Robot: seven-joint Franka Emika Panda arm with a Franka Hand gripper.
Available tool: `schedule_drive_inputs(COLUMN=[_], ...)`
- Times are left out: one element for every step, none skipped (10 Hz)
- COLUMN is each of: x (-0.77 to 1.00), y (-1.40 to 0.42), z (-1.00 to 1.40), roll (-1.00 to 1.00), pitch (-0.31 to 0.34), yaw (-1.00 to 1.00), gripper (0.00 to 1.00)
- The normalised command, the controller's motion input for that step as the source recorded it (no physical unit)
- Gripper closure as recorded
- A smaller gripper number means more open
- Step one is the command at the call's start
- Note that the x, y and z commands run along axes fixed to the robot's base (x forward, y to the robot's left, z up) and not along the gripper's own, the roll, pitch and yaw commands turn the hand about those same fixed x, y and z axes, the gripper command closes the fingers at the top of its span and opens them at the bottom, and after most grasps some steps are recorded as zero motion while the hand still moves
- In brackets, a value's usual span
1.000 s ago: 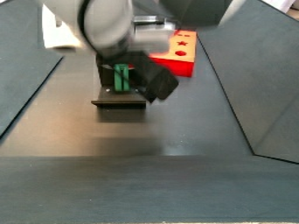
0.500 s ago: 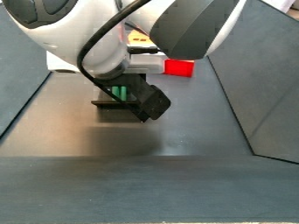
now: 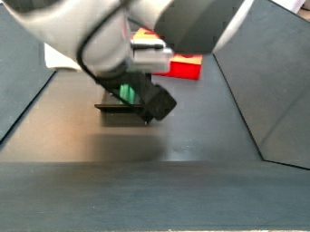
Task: Pick up the 3 prong object. Move up. Place the 3 prong object on the fixture. Regrasp the 3 prong object. Move to above the board. Insert the 3 prong object.
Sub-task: Regrasp the 3 prong object.
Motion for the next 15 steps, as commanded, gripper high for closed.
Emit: schedule_drive_inputs(x=[-0.03,-0.04,-0.04,-0.03,-0.03,-0.03,-0.02,0.01,0.01,-0.03,-0.05,-0.07,-0.06,-0.03,-0.01], y=[0.00,0.00,0.00,0.00,0.00,0.01,0.01,-1.00,-1.00,-1.00,-1.00,-0.90,-0.71,-0.45,-0.25], z=[1.00,1.00,1.00,0.86,0.73,0.42,0.29,0.89,0.87,0.86,0.82,0.64,0.41,0.09,0.01], roll=[0.06,0.07,0.06,0.06,0.06,0.05,0.05,1.00,1.00,1.00,1.00,1.00,1.00,1.00,1.00], pitch=[0.065,0.074,0.085,0.092,0.093,0.084,0.077,0.040,0.038,0.028,0.024,0.016,0.014,0.011,0.009], yaw=[0.05,0.02,0.01,-0.01,-0.02,-0.04,-0.04,0.02,0.02,0.02,0.02,0.02,0.02,0.02,0.02], gripper=[0.00,0.00,0.00,0.00,0.00,0.00,0.00,0.00,0.00,0.00,0.00,0.00,0.00,0.00,0.00])
